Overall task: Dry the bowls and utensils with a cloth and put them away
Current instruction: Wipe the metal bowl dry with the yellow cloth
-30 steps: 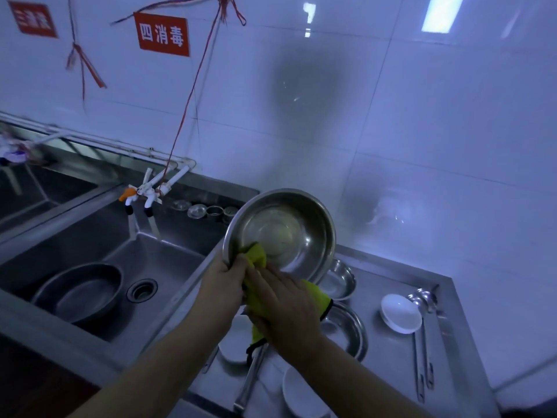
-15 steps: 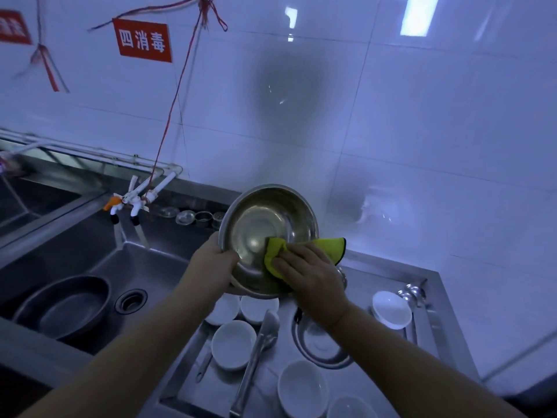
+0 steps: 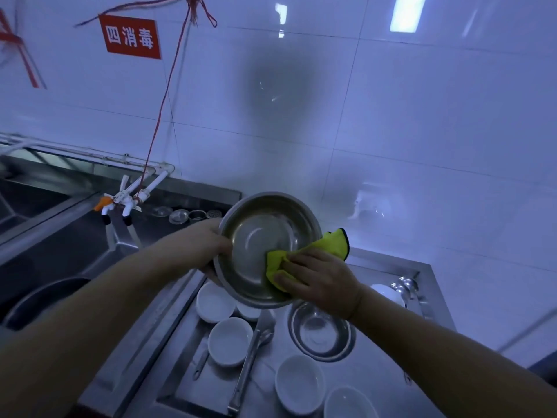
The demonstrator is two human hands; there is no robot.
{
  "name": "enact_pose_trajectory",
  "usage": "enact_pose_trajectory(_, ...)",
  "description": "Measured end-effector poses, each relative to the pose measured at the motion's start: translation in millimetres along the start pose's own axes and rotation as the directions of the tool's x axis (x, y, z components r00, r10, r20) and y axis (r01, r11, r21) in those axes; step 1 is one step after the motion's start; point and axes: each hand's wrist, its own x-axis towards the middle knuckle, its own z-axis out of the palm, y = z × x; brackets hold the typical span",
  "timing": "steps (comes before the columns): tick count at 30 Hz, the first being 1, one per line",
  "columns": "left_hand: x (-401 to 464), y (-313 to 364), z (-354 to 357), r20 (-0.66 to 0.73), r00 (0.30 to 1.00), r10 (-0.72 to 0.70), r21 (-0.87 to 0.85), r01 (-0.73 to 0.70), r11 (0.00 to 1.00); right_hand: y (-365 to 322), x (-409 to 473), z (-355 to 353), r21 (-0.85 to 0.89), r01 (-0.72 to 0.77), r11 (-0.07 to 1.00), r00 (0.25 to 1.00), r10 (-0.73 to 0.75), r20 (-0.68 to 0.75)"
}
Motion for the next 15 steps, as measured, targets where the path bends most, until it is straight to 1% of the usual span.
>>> enact_pose_trajectory(1, 1.5, 1.8, 0.6, -0.05, 0.998, 0.033, -0.043, -0.035, 0.998, 1.3, 2.6, -2.7, -0.014, -0.031, 0.999, 0.999, 0.031, -0.019)
enact_pose_trajectory(2, 3.4, 1.7, 5.5, -0.136, 0.988, 0.069, -0.093, -0.082, 0.992, -0.3, 6.0, -5.5, -0.026, -0.074, 0.997, 0.996, 0.072, -0.044)
enact_pose_trajectory(4, 6.0, -4.2, 29.7, -0.327, 0.936, 0.131, -0.177, -0.197, 0.964, -11.2, 13.5, -8.4, -0.053, -0.2, 0.978, 0.976, 0.194, -0.099)
enact_pose_trajectory(5, 5.5, -10.3, 47.0, -0.379, 0.914, 0.146, -0.233, -0.247, 0.941, -19.1, 17.7, -7.9, -0.064, -0.276, 0.959, 0.956, 0.267, -0.124)
enact_pose_trajectory(6, 5.0, -17.2, 63.7, -0.401, 0.904, 0.15, -0.314, -0.289, 0.904, -27.0, 22.6, -7.0, -0.062, -0.343, 0.937, 0.933, 0.333, -0.139)
enact_pose_trajectory(8, 6.4, -27.8, 85.6, -0.416, 0.899, 0.137, -0.481, -0.346, 0.805, -42.5, 30.3, -3.4, -0.037, -0.427, 0.904, 0.897, 0.418, -0.142)
enact_pose_trajectory(9, 8.1, -29.6, 89.5, -0.429, 0.892, 0.14, -0.515, -0.369, 0.774, -49.0, 32.4, -2.0, -0.031, -0.446, 0.895, 0.888, 0.437, -0.144)
enact_pose_trajectory(11, 12.1, -29.6, 86.8, -0.426, 0.887, 0.178, -0.503, -0.396, 0.768, -55.6, 30.3, -0.8, -0.029, -0.434, 0.9, 0.892, 0.426, -0.149)
enact_pose_trajectory(12, 13.6, -29.6, 83.5, -0.421, 0.885, 0.2, -0.476, -0.403, 0.782, -55.2, 25.9, -0.8, -0.024, -0.403, 0.915, 0.906, 0.395, -0.149)
enact_pose_trajectory(13, 14.9, -29.2, 78.3, -0.42, 0.88, 0.221, -0.426, -0.406, 0.808, -52.0, 19.3, -1.4, -0.017, -0.355, 0.935, 0.926, 0.35, -0.142)
enact_pose_trajectory(15, 15.3, -27.7, 63.7, -0.375, 0.888, 0.266, -0.249, -0.372, 0.894, -37.0, 2.5, -5.9, 0.003, -0.229, 0.973, 0.969, 0.228, -0.094)
